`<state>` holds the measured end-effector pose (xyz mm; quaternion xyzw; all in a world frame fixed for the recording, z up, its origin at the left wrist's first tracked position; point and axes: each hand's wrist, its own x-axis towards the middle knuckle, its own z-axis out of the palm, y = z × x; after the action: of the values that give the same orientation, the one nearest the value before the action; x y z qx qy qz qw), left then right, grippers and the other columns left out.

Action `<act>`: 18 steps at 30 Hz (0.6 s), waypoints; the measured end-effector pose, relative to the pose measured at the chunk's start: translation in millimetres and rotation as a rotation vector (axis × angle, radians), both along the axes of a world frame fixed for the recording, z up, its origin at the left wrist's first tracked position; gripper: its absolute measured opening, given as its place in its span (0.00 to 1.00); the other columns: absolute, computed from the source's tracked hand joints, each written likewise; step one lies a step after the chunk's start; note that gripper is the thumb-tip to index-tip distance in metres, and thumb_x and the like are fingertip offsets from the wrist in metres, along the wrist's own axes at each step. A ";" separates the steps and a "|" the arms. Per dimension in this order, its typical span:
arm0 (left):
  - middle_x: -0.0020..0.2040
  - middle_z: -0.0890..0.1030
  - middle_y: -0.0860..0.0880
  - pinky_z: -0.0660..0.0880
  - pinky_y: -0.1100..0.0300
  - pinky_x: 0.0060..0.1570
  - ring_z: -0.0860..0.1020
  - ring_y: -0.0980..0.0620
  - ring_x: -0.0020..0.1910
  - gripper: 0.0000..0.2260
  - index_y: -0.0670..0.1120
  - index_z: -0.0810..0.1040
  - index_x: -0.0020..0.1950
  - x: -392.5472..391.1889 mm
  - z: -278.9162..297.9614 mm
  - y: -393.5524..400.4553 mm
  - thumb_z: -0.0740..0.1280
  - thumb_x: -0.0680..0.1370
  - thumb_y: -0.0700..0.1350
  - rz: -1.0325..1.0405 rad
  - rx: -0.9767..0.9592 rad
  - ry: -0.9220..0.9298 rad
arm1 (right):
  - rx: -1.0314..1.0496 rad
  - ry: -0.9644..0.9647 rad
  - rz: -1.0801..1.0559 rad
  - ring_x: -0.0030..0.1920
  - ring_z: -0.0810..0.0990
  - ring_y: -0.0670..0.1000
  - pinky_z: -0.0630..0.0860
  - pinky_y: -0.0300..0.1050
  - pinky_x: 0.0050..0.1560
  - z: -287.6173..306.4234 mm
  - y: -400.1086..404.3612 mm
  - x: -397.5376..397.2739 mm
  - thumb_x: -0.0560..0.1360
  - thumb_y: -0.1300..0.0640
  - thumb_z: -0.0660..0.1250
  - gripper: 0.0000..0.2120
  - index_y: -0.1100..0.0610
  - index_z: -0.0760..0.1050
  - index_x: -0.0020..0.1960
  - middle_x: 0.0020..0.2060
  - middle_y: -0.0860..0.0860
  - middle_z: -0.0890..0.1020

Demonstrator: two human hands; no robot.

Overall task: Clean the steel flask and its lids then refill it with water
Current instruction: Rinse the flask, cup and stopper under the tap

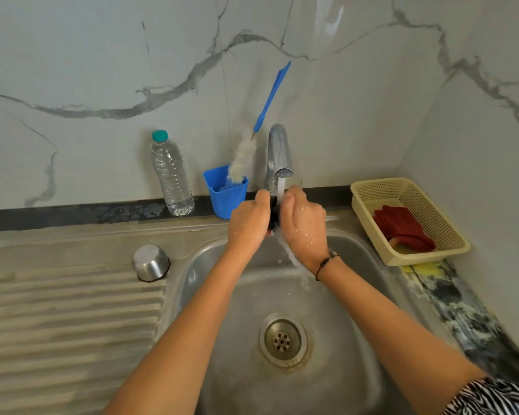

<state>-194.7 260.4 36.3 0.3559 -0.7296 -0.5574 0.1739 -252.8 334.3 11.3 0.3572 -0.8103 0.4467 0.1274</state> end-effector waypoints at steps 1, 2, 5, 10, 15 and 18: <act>0.33 0.76 0.43 0.74 0.54 0.34 0.75 0.47 0.34 0.19 0.44 0.71 0.34 -1.9 -0.2 2.6 0.52 0.81 0.50 0.014 -0.103 0.000 | -0.037 -0.092 -0.032 0.25 0.67 0.49 0.60 0.41 0.26 2.2 -2.3 2.2 0.76 0.49 0.44 0.16 0.57 0.64 0.39 0.24 0.46 0.67; 0.31 0.74 0.46 0.69 0.57 0.32 0.73 0.49 0.33 0.20 0.45 0.69 0.32 -2.3 -3.0 5.2 0.52 0.82 0.50 0.023 -0.208 -0.005 | -0.061 -0.194 -0.049 0.26 0.67 0.50 0.61 0.44 0.28 3.4 -5.0 2.8 0.77 0.52 0.47 0.15 0.57 0.64 0.36 0.24 0.47 0.68; 0.29 0.70 0.50 0.60 0.62 0.28 0.69 0.54 0.30 0.20 0.44 0.69 0.34 2.9 -16.2 9.6 0.52 0.83 0.50 0.068 -0.415 -0.011 | -0.047 -0.434 -0.035 0.30 0.70 0.54 0.67 0.50 0.34 9.0 -9.5 5.4 0.77 0.63 0.53 0.18 0.56 0.63 0.29 0.27 0.54 0.71; 0.31 0.69 0.52 0.58 0.66 0.28 0.67 0.55 0.30 0.13 0.45 0.69 0.43 11.6 -31.4 6.4 0.53 0.83 0.50 0.059 -0.627 0.016 | -0.150 -1.264 0.148 0.18 0.60 0.45 0.55 0.34 0.20 7.4 -3.5 2.4 0.78 0.56 0.50 0.16 0.55 0.65 0.32 0.18 0.48 0.67; 0.30 0.70 0.49 0.61 0.59 0.29 0.70 0.49 0.33 0.20 0.45 0.68 0.35 8.9 -37.9 -0.3 0.50 0.83 0.52 0.064 -0.503 0.043 | 0.133 -0.949 0.175 0.25 0.65 0.48 0.58 0.36 0.22 12.5 0.7 5.2 0.82 0.53 0.48 0.17 0.59 0.71 0.43 0.28 0.52 0.73; 0.33 0.75 0.45 0.68 0.54 0.35 0.74 0.45 0.37 0.22 0.43 0.70 0.34 1.8 -25.8 -3.4 0.49 0.83 0.49 0.077 -0.161 -0.011 | 0.332 -0.294 0.082 0.30 0.66 0.45 0.61 0.40 0.30 -4.4 -2.8 11.6 0.81 0.50 0.48 0.15 0.58 0.67 0.47 0.32 0.46 0.68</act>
<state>-192.8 257.0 10.5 0.3716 -0.7587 -0.4880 0.2195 -241.2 331.5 6.9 0.3370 -0.8674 0.3592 -0.0710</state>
